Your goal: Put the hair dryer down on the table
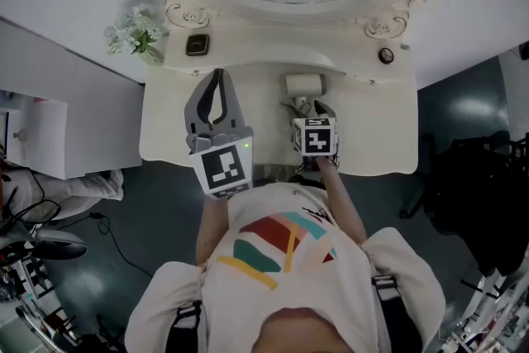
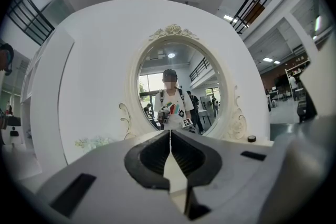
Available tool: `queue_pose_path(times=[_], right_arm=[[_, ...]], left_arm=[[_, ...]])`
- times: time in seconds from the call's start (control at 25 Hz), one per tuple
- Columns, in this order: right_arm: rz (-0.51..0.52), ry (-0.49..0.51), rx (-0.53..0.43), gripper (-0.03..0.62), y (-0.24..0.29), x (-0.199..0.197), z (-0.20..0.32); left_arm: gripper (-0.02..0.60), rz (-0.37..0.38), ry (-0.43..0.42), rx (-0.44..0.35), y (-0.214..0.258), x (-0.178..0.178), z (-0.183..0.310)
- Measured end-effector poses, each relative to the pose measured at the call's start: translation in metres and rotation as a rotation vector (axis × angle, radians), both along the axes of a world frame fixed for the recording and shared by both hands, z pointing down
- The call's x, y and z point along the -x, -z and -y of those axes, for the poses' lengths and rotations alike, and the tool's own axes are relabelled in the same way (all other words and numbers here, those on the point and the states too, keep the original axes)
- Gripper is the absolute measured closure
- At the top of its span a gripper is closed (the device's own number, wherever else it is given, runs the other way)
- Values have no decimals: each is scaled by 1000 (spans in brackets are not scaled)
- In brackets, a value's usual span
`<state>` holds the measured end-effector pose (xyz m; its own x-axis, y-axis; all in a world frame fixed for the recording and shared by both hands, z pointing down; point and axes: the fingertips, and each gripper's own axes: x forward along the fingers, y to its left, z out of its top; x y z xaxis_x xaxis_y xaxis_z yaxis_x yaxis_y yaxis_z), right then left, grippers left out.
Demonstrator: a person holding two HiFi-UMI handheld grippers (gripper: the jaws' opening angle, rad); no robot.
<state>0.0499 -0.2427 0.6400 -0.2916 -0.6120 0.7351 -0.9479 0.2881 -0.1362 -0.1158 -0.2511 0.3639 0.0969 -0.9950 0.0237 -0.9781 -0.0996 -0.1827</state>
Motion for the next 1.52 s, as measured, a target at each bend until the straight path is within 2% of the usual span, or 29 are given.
queue_pose_path(times=[0.08, 0.36, 0.48, 0.68, 0.84, 1.2, 1.36, 1.52], right_arm=[[15, 3, -44, 315, 17, 4, 5], [48, 13, -240, 316, 89, 13, 23], [75, 1, -307, 354, 118, 13, 26], [126, -8, -358, 377, 149, 13, 26], [127, -2, -414, 397, 171, 15, 25], [140, -7, -540, 441, 219, 12, 20], [131, -4, -604, 484, 237, 13, 18], [121, -26, -682, 539, 257, 10, 15]], left_arm=[[574, -1, -5, 26, 0, -3, -2], [574, -3, -4, -13, 4, -5, -3], [574, -3, -3, -32, 5, -5, -3], [574, -10, -11, 0, 9, -9, -6], [574, -9, -10, -53, 12, -7, -5], [574, -16, -19, -42, 17, -11, -8], [574, -28, -12, -75, 22, -7, -8], [574, -40, -13, -65, 27, -6, -10]])
